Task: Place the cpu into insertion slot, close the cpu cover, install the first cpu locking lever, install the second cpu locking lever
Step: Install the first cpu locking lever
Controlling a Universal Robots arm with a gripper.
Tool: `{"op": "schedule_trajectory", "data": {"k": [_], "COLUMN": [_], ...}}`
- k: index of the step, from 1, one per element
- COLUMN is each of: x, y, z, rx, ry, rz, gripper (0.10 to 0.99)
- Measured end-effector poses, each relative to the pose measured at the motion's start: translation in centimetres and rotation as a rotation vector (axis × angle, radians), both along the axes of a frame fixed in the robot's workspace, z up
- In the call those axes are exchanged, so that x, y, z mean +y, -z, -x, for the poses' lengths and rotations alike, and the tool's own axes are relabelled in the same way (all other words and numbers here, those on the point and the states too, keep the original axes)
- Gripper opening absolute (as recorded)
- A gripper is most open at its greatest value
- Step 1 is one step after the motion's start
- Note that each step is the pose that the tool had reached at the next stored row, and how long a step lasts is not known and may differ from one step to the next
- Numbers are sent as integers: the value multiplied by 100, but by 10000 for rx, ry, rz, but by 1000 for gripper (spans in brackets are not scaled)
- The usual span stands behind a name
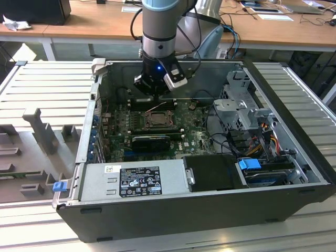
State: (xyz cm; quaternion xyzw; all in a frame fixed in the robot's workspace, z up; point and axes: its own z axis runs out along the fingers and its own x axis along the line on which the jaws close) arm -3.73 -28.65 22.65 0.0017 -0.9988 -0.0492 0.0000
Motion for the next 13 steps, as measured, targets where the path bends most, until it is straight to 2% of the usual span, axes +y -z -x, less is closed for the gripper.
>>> {"op": "schedule_trajectory", "data": {"k": [9,13], "x": [0,1], "y": [109,124], "z": [-121,-171], "rx": [-1,-1], "ry": [0,-6], "rz": [-1,0], "gripper": [106,106]}}
